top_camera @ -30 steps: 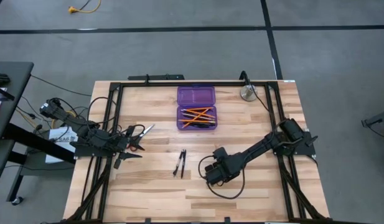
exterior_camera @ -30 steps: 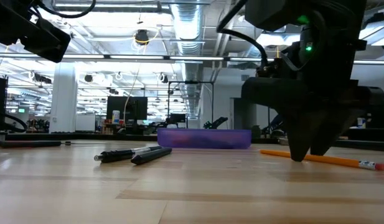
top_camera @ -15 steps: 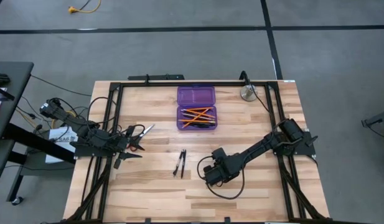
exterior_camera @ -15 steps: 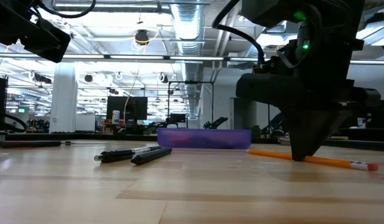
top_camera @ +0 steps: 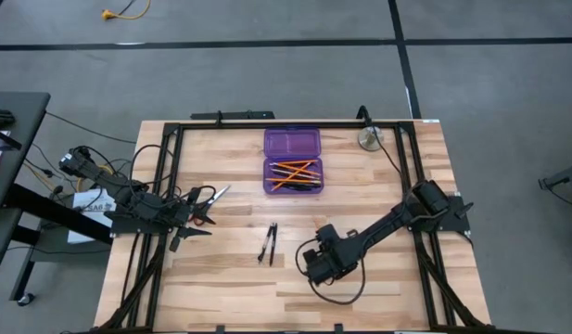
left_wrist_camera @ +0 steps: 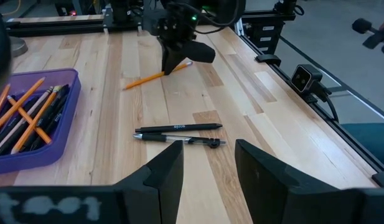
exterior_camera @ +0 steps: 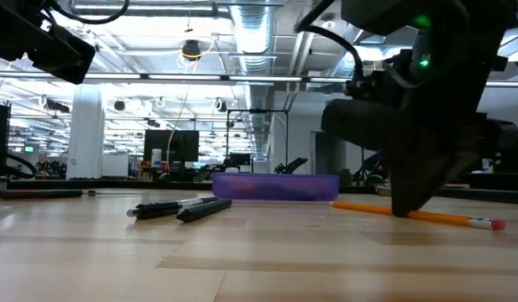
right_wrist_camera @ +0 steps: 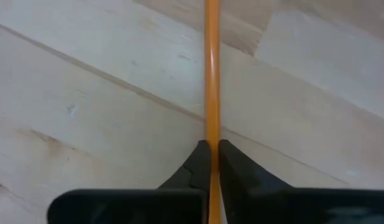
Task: Pick & place school supplies into a supply box
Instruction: Put the orange pencil into the purple pencil case
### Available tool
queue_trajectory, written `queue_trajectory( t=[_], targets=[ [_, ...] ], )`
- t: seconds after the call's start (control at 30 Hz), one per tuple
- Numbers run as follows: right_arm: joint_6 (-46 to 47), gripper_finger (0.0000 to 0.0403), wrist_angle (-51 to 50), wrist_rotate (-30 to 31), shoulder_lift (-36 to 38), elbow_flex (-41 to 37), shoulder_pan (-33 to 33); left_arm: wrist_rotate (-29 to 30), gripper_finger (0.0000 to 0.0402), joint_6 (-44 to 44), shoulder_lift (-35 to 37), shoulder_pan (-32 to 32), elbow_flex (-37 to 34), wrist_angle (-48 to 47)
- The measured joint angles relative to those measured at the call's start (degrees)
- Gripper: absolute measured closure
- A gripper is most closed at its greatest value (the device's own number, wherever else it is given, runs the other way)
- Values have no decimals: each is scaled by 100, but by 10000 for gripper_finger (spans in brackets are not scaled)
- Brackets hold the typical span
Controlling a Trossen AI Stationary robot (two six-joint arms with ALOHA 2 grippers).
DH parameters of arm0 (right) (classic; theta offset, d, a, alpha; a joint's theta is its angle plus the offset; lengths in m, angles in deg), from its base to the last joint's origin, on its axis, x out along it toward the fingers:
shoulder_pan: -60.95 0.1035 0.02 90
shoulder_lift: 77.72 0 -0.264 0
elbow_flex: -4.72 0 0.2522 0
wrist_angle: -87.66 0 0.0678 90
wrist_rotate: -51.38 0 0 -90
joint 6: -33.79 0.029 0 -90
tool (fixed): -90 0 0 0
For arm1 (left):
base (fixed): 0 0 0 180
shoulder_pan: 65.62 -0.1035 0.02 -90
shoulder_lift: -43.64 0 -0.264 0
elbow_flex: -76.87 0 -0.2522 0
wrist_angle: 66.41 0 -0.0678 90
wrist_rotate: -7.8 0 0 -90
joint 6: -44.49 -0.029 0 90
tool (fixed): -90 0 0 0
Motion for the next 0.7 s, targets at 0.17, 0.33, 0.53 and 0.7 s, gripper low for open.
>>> queue_trajectory(
  t=[0.17,0.33,0.53,0.7],
  targets=[
    [3,401,-173,492,-70,245,126,0,269,0,1,0,0,-1],
    [46,401,-166,624,-84,374,146,0,269,0,0,2,0,0],
    [16,401,-149,624,-77,455,166,-2,269,2,0,0,0,-2],
    [-51,401,-166,741,-64,541,161,-2,269,4,0,2,0,-2]
  ],
)
